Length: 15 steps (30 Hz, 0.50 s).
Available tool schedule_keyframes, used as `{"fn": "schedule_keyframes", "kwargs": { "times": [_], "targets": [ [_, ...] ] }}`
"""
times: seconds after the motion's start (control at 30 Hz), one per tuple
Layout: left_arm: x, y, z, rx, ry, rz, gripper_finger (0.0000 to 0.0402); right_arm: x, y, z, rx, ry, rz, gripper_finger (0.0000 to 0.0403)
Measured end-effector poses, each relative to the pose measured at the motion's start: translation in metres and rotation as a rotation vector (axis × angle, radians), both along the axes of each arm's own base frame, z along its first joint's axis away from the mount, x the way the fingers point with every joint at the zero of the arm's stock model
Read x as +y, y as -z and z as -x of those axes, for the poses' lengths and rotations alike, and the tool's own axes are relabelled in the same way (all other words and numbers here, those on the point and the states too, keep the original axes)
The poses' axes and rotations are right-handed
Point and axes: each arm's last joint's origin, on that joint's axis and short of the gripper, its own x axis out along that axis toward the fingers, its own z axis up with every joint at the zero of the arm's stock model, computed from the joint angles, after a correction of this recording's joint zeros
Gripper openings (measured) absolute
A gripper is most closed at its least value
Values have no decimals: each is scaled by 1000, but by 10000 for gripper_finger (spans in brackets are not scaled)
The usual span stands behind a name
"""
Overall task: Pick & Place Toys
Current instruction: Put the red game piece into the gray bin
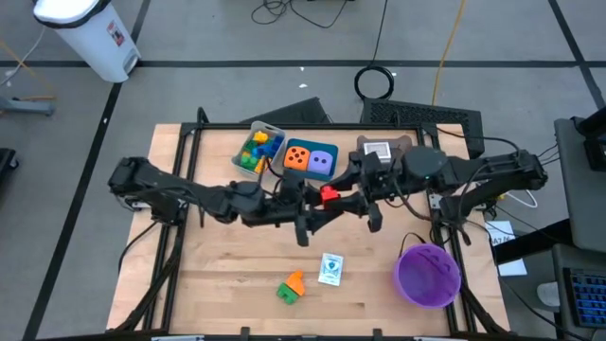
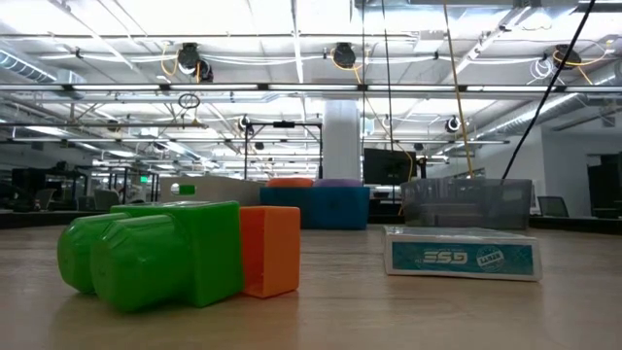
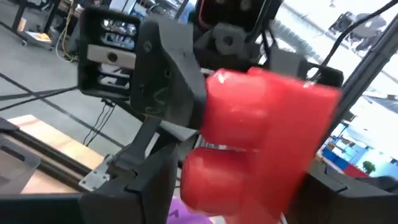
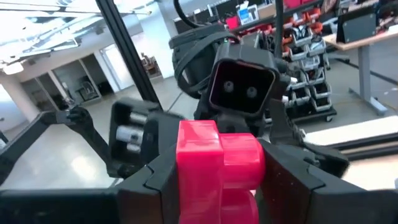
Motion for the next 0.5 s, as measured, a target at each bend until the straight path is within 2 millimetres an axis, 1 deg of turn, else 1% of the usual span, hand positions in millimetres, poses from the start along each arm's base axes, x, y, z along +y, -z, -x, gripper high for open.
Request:
{"fn": "schedule_keyframes", "kwargs": {
  "times": [0.13, 0.3, 0.37, 0.5],
  "targets": [
    [0, 9, -7, 26, 7, -14, 246, 0, 1, -1, 10, 0, -1, 167],
    [0, 8, -6, 20, 6, -33, 240, 0, 0, 0, 3, 0, -3, 167],
    [0, 6, -6, 6, 1, -46, 225, 0, 0, 0, 2, 0, -3, 167],
    [2, 5, -7, -2, -9, -61, 183, 0, 0, 0, 3, 8, -11, 167]
  ]
}}
